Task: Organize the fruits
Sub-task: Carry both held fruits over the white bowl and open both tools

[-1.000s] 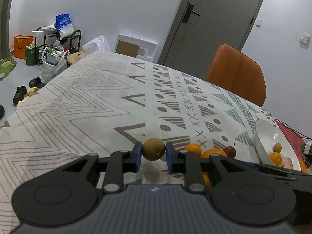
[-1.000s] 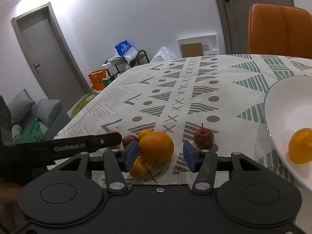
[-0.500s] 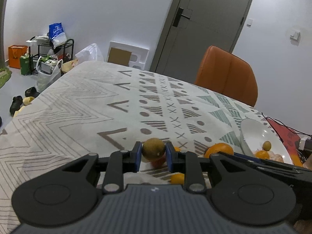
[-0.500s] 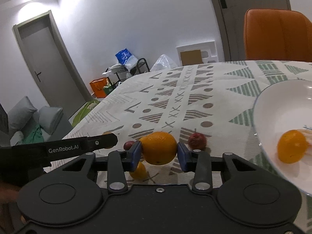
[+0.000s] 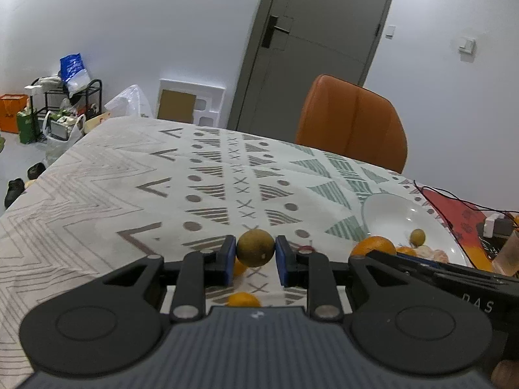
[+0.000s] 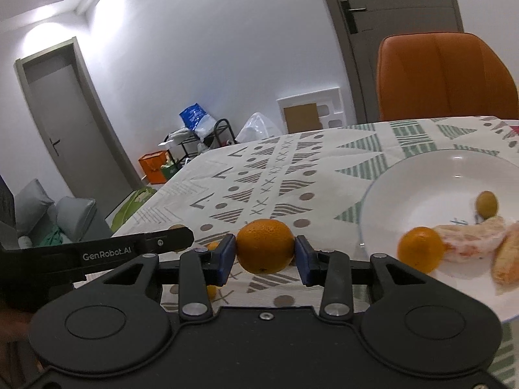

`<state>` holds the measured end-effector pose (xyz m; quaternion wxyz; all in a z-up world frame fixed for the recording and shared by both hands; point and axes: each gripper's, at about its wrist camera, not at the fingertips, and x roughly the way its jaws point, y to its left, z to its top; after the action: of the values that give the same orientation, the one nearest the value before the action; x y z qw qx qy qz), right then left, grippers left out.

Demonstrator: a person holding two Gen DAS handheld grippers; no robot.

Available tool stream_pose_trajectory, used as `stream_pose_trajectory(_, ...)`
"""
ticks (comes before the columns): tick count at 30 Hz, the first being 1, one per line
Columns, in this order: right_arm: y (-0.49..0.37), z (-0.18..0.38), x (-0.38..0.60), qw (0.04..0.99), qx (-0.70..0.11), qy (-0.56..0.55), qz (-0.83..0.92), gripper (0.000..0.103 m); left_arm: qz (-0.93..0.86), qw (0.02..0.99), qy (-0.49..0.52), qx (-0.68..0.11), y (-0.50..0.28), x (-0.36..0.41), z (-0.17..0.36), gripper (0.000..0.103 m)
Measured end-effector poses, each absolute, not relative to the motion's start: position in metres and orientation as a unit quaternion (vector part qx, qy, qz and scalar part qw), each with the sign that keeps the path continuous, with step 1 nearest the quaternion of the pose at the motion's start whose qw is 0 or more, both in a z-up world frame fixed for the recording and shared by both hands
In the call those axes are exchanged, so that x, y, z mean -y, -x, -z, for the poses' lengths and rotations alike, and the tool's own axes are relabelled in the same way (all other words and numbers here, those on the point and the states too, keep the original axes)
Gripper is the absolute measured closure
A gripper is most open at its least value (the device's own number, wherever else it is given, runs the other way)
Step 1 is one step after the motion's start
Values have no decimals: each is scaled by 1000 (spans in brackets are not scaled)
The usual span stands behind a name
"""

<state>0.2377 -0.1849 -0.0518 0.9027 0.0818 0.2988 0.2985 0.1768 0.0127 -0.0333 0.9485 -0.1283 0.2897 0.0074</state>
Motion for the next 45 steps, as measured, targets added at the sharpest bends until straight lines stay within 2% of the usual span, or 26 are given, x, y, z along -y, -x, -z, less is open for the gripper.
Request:
stream_pose_trajectory(26,-237,59,276,924,-292,-117,-216,65,54,949,98,-294,-202,57,28,79)
stream_pose_trajectory(34,-240,62,297,929,-286,-139,-191,53,71,948,85,-297,-216,75,28,79)
stream_pose_trajectory(45,-237,60,311,929,-283,-146,-189,53,89,944,72,-308,-233,98,34,78)
